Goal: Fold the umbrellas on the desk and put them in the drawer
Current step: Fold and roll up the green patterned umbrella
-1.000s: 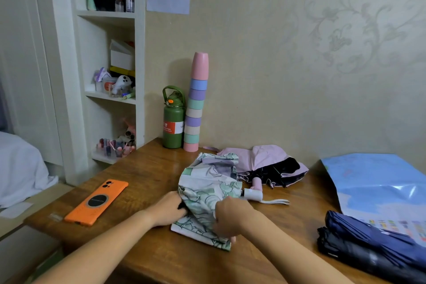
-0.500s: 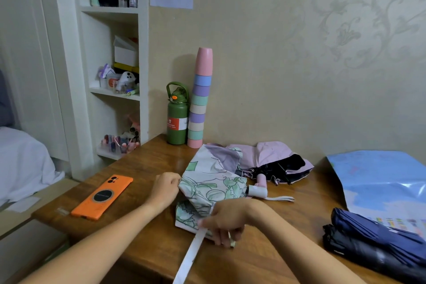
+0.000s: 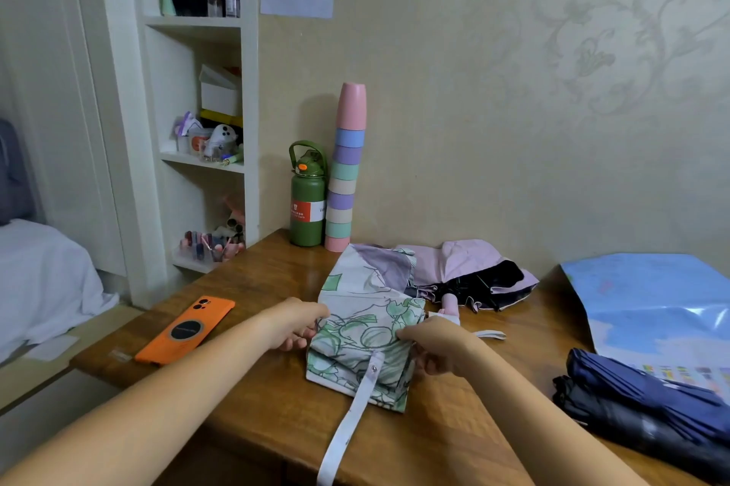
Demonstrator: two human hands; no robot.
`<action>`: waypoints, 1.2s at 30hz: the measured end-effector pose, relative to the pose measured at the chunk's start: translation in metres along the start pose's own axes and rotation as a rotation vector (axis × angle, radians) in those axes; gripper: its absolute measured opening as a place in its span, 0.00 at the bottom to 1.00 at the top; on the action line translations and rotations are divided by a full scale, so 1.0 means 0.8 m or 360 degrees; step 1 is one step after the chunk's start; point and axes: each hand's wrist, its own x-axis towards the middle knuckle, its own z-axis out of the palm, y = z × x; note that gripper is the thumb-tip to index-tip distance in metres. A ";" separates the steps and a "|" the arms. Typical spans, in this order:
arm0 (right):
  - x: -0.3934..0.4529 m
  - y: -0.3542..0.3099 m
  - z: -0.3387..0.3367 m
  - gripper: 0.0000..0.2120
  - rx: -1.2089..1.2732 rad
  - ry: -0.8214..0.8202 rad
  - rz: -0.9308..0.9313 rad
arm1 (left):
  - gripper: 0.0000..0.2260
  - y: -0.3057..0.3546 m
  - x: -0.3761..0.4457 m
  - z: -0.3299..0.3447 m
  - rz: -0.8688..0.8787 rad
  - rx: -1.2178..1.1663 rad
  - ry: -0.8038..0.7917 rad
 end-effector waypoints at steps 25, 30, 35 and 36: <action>-0.025 0.036 0.014 0.19 -0.0755 -0.0313 -0.0040 | 0.13 -0.015 -0.044 -0.005 0.0056 0.0697 -0.0020; -0.029 -0.004 0.001 0.18 -0.1201 -0.0205 -0.0004 | 0.04 0.008 -0.040 0.026 0.0844 0.0765 0.0718; -0.019 -0.024 0.017 0.09 -0.1532 0.0592 -0.0647 | 0.23 0.011 -0.012 0.052 0.1517 0.1407 0.0525; -0.017 -0.024 0.024 0.09 -0.1463 0.0615 -0.0773 | 0.25 0.007 -0.006 0.057 0.1527 0.1512 0.0420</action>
